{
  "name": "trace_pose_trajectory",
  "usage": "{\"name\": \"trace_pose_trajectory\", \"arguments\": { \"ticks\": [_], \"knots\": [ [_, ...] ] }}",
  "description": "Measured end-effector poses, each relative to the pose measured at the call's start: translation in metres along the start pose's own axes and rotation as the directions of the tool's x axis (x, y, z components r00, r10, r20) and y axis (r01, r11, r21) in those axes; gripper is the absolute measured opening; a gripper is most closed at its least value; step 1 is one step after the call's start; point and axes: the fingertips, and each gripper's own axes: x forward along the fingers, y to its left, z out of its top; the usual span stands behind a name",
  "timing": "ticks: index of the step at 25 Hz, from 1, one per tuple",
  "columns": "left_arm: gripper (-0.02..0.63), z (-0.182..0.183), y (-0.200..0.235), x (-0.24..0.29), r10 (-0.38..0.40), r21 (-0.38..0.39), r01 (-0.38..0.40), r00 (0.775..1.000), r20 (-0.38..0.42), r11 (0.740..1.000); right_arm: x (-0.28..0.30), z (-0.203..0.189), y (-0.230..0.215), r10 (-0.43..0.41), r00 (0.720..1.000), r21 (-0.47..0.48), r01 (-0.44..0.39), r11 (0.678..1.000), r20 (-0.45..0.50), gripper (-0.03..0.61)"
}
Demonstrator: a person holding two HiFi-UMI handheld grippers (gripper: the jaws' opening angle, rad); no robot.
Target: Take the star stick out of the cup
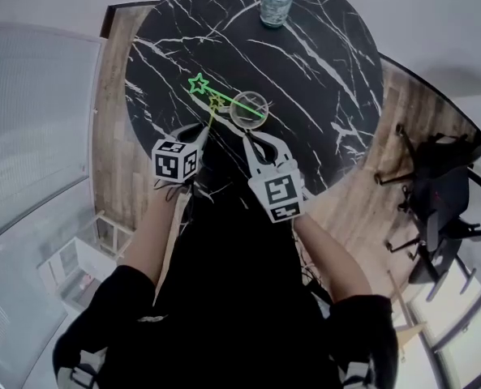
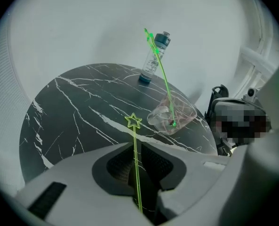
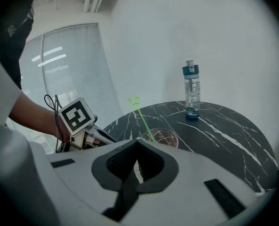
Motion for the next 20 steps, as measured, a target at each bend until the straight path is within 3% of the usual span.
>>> {"name": "trace_pose_trajectory", "arguments": {
  "ticks": [6,9,13,20],
  "knots": [
    [0.035,0.011,0.003,-0.025,0.039,-0.006,-0.038,0.996,0.079,0.999,-0.003,0.006,0.003,0.010,1.000,-0.029,-0.010,1.000,0.003,-0.005],
    [0.000,0.018,0.000,-0.040,0.047,0.003,-0.048,0.990,0.134,0.999,-0.003,0.014,0.005,0.031,0.999,-0.078,-0.032,0.996,-0.018,-0.005],
    [0.000,0.023,-0.002,-0.053,0.052,-0.010,-0.051,0.981,0.186,0.999,0.000,0.030,0.003,0.046,0.998,-0.149,-0.052,0.988,-0.041,-0.005],
    [0.000,0.025,-0.005,-0.063,0.067,-0.055,-0.055,0.968,0.243,0.997,0.011,0.042,0.006,0.102,0.983,-0.333,-0.148,0.931,-0.153,-0.005]
  ]
}}
